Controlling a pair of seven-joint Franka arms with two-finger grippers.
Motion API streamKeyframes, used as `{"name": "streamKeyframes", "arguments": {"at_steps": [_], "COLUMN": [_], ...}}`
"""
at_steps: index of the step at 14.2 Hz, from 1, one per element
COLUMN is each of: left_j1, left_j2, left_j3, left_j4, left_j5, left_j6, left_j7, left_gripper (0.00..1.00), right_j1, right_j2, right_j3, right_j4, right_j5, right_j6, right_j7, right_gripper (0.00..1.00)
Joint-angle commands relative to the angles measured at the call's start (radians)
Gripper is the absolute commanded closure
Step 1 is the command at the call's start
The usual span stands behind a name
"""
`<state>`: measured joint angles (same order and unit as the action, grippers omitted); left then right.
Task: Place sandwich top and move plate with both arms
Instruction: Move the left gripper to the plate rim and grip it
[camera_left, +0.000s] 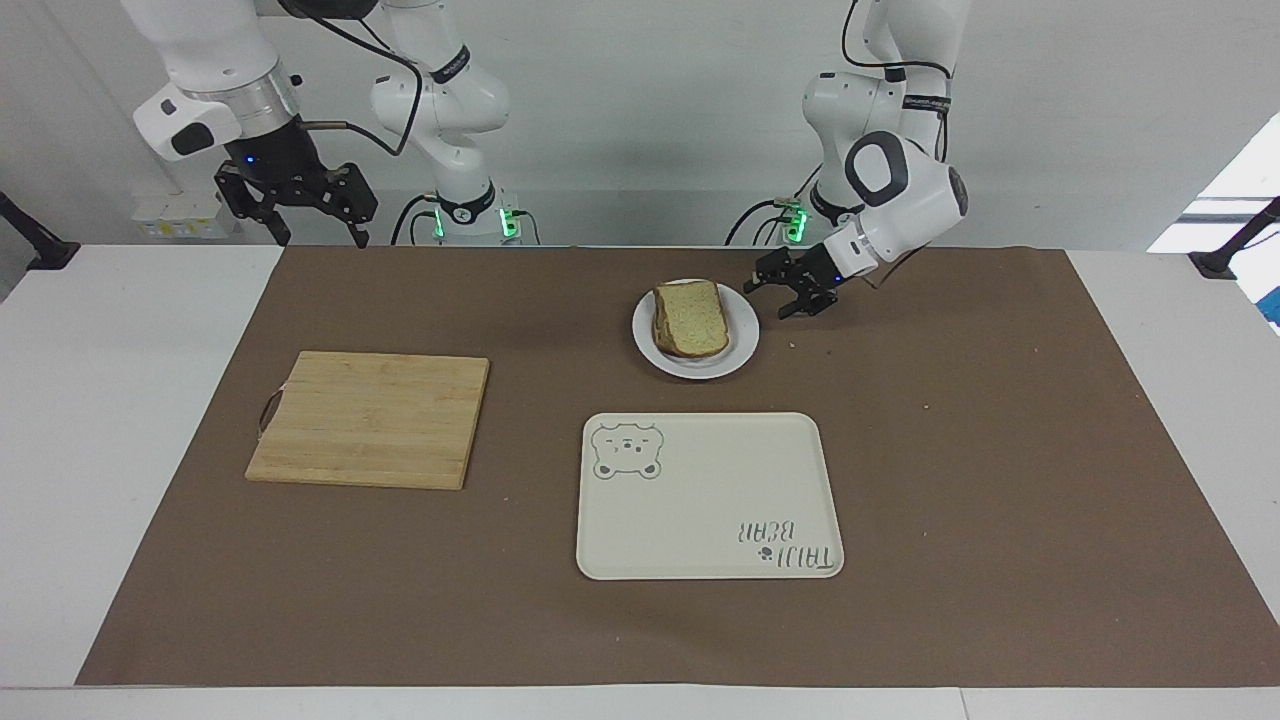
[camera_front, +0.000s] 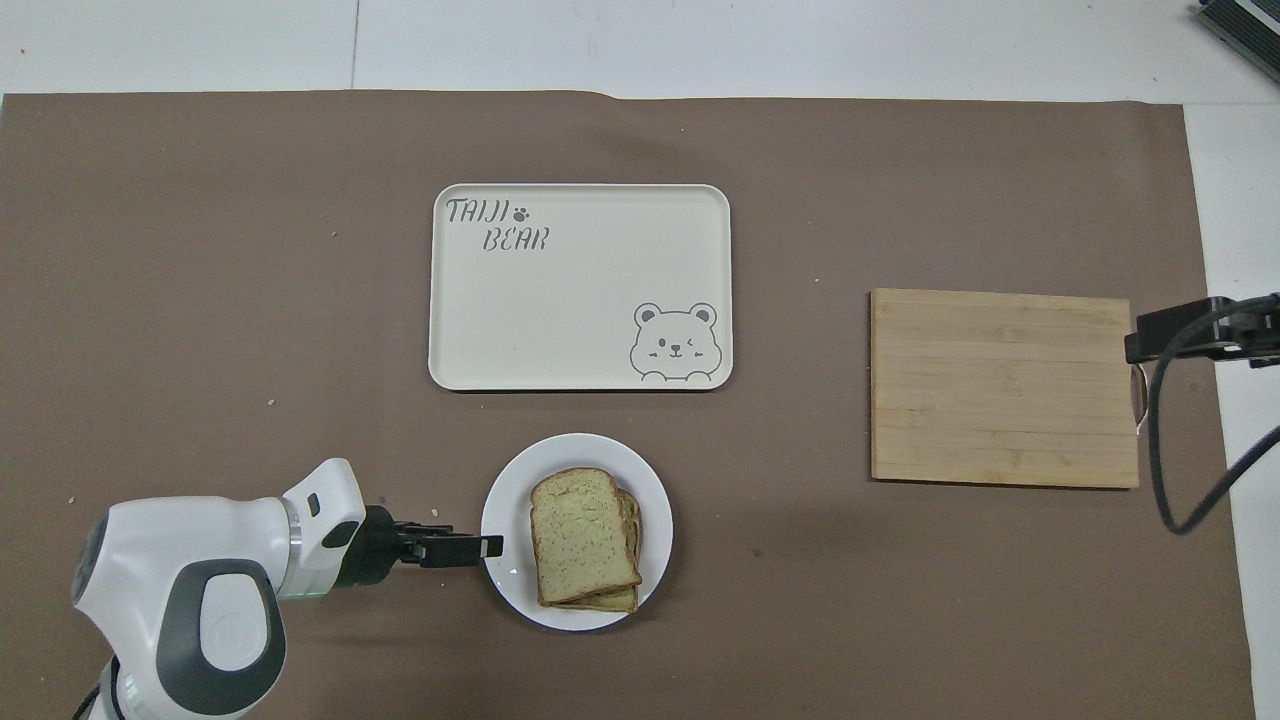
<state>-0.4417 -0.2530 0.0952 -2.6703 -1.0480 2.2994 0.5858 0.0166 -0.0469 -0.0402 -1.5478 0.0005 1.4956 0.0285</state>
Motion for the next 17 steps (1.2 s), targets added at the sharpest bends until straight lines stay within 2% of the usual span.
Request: {"name": "streamKeyframes", "arguments": {"at_steps": [1,6,9,14,15,17], "left_j1": [-0.023,-0.069,-0.069,-0.054,-0.052,-0.049], "left_j2": [0.046,0.087,0.138,0.120,0.115,0.100], "left_j3": [0.015,0.014,0.014,0.017,0.017,0.017], "left_j4": [-0.013,-0.013,-0.025,-0.045,-0.051,-0.071], "left_j5": [-0.085,-0.206,-0.343,-0.353,-0.353,-0.353], "left_j6": [0.035,0.075,0.069,0.017,0.014,0.014], "left_j7": [0.103,0.155,0.304,0.324,0.330,0.341], "left_gripper": [0.00,0.03,0.08,0.14,0.19,0.44], "right_j1": [-0.033,-0.050,-0.055,-0.046,-0.044,-0.044], "right_j2": [-0.024,-0.030,-0.033,-0.031,-0.031,-0.031], "right_j3": [0.014,0.031,0.040,0.029,0.031,0.033], "right_j4": [-0.035,-0.049,-0.054,-0.043,-0.043,-0.043], "right_j5": [0.004,0.000,-0.010,0.010,0.010,0.010], "right_j6": [0.023,0.023,0.023,0.012,0.014,0.012], "right_j7": [-0.041,-0.041,-0.039,-0.036,-0.036,-0.036], "right_gripper": [0.00,0.00,0.00,0.00,0.00,0.00]}}
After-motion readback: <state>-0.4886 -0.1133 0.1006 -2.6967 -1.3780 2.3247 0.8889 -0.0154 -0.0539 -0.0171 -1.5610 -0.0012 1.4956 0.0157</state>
